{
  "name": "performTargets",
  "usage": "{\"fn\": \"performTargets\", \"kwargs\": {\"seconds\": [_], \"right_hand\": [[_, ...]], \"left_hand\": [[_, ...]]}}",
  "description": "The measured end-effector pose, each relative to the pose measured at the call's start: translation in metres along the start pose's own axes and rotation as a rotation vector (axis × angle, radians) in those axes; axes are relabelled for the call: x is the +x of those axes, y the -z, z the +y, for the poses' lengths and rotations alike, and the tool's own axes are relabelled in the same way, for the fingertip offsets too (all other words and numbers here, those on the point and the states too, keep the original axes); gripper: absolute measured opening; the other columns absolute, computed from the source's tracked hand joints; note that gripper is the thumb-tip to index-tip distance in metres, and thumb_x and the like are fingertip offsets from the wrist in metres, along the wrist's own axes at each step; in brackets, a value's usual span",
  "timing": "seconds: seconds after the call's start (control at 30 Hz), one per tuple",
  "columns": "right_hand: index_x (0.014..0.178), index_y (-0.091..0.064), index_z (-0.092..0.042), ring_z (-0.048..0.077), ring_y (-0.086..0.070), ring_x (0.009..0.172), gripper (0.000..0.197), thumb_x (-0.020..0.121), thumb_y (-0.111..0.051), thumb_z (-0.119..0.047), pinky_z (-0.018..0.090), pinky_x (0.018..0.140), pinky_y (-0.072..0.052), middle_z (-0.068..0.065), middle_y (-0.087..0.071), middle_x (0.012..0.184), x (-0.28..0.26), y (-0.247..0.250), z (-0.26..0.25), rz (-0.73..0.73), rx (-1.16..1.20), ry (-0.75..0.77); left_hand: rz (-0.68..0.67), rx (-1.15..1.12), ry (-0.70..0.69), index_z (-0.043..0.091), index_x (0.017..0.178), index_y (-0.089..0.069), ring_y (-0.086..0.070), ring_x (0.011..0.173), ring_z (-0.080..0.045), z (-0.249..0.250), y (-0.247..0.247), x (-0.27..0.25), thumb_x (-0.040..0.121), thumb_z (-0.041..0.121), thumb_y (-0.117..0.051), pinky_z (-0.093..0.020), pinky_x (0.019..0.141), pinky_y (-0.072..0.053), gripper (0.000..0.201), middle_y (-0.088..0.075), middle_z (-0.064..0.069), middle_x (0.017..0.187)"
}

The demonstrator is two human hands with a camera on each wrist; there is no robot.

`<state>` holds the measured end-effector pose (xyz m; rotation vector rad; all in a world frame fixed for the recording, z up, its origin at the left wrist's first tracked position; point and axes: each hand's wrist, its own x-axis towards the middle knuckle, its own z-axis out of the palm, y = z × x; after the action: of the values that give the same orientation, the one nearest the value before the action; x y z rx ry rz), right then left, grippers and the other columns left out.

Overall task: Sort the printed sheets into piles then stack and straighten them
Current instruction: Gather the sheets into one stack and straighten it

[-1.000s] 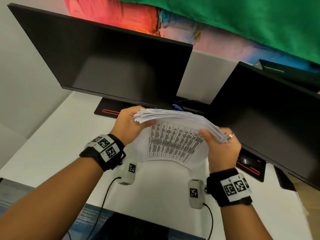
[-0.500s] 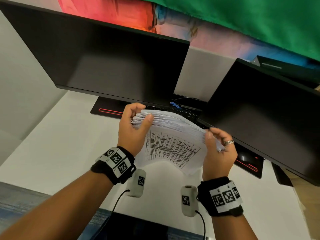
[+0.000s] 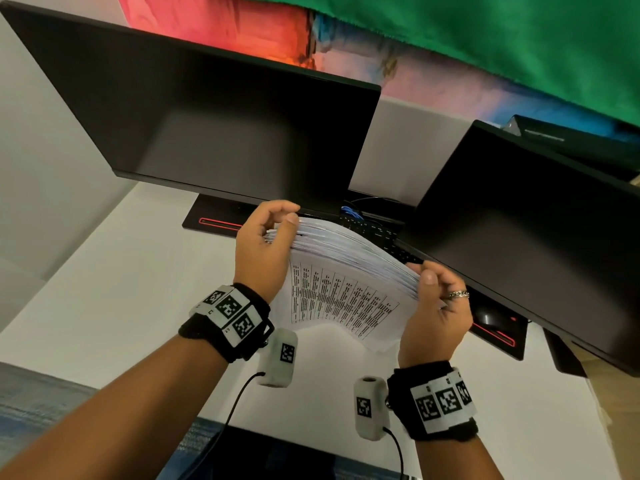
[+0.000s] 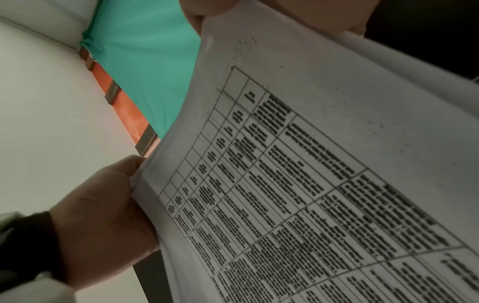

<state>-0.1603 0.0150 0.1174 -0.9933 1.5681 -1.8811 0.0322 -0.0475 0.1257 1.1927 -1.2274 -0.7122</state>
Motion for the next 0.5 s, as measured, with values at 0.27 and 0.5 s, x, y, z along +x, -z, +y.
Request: {"fn": "performTargets", "kwargs": {"seconds": [0.27,0.5], "right_hand": [[0.103,-0.063,-0.021,0.009,-0.07,0.091,0.02,0.086,-0.059,-0.028,0.026,0.08,-0.058,-0.011,-0.075,0.092,-0.001,0.005,0.011,-0.005,0.08,-0.038],[0.109,-0.062,-0.025,0.018,-0.069,0.093,0.037,0.076,-0.073,-0.032,0.045,0.084,-0.058,-0.014,-0.07,0.093,-0.001,0.01,0.013,-0.077,0.078,-0.078]], "left_hand": [[0.013,-0.021,0.053,0.017,0.102,-0.066,-0.06,0.082,-0.004,-0.001,0.0,0.007,0.094,0.015,-0.064,-0.024,0.077,-0.053,0.009,-0.064,0.009,0.089],[-0.054,-0.005,0.044,0.018,0.108,-0.065,-0.057,0.075,-0.003,-0.002,0.005,0.014,0.096,0.016,-0.061,-0.02,0.073,-0.048,0.012,-0.063,0.019,0.083]]}}
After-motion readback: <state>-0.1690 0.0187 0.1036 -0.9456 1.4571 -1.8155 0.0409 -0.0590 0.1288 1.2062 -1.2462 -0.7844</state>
